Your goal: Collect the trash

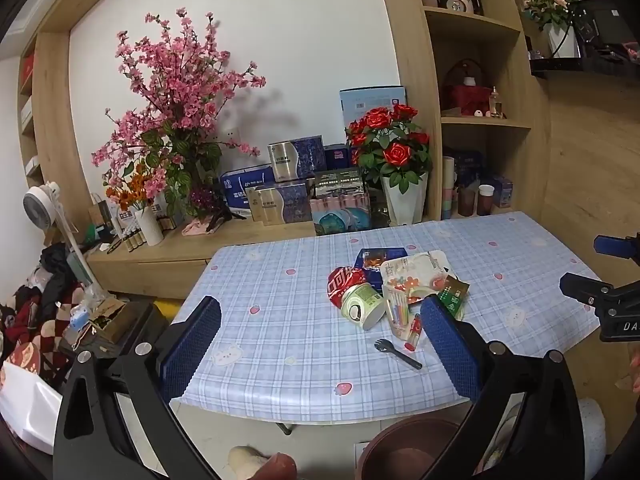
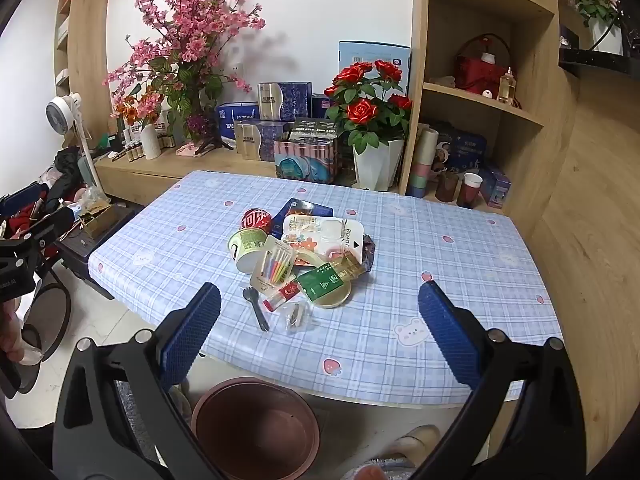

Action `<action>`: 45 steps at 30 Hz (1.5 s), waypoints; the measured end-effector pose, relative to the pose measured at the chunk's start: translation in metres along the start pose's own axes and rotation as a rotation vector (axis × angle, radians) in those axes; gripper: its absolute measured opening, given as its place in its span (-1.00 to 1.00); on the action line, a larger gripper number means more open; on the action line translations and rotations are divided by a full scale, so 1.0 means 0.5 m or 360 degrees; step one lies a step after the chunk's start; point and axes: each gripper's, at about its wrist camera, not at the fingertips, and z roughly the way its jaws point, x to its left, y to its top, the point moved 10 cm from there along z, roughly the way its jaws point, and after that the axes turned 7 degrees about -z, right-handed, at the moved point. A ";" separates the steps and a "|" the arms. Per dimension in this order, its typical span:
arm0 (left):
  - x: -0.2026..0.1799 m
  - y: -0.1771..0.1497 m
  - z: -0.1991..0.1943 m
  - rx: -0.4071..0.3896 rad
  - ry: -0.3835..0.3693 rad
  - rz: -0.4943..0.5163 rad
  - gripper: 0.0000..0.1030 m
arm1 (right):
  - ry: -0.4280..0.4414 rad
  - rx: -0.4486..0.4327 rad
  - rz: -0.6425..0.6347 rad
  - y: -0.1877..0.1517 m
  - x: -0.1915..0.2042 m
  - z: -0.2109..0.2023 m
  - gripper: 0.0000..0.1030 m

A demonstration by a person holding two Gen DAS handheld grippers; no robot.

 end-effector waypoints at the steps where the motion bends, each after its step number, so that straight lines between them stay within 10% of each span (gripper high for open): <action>1: 0.001 0.000 -0.001 -0.0011 0.0025 0.0012 0.91 | 0.0000 0.0000 0.0000 0.000 0.000 0.000 0.89; 45: 0.011 -0.015 0.000 0.0042 0.0061 0.0009 0.90 | -0.0002 0.0004 0.0004 -0.010 0.000 -0.008 0.89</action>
